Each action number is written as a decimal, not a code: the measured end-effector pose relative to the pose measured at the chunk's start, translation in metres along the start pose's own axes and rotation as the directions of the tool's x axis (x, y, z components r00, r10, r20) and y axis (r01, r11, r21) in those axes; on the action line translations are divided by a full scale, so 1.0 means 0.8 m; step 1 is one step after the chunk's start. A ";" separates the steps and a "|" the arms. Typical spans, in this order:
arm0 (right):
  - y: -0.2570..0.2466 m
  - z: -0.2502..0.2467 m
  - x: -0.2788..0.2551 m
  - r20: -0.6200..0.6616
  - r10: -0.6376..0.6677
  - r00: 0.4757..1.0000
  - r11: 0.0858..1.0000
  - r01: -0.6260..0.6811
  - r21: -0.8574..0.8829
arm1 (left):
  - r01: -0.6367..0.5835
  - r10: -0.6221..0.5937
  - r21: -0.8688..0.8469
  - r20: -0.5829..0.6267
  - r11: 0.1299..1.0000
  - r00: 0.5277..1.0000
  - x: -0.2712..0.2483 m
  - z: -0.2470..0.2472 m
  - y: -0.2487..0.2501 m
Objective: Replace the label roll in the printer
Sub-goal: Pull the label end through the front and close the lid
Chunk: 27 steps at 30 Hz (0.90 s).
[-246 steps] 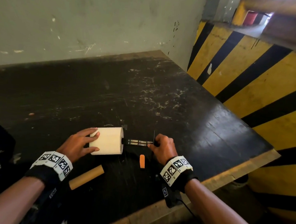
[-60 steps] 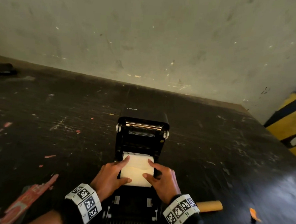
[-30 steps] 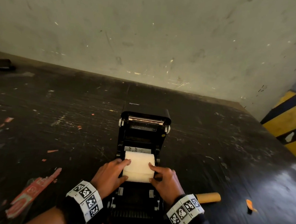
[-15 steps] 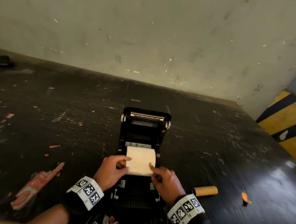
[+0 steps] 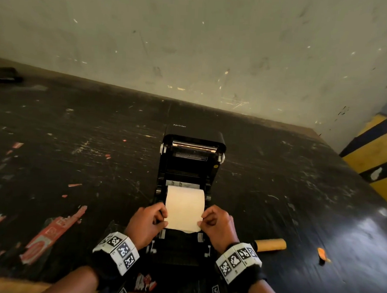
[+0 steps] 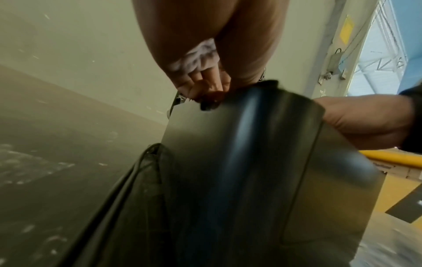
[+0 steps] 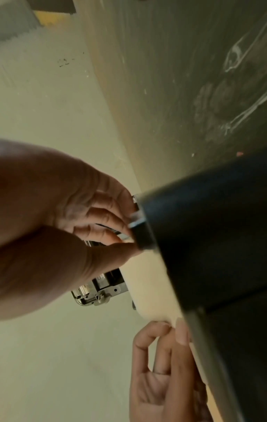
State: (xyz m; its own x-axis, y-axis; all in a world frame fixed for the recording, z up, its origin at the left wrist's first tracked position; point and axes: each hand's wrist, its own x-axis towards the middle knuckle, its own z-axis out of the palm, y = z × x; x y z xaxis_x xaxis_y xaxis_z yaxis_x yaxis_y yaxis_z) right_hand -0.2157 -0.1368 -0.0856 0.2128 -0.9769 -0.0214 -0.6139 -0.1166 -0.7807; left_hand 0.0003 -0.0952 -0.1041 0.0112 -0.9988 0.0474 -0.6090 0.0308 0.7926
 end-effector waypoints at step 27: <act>0.009 0.000 0.008 0.094 -0.020 0.995 0.996 0.029 -0.089 | 0.063 -0.062 -0.022 0.044 0.998 0.997 0.002 -0.007 0.003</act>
State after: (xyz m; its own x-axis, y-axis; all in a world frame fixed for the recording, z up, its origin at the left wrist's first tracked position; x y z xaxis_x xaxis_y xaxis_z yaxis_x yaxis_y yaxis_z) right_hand -0.2185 -0.1438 -0.0911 0.2958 -0.9531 -0.0642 -0.6730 -0.1602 -0.7220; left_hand 0.0032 -0.0965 -0.0985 0.0145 -0.9995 -0.0287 -0.5896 -0.0317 0.8071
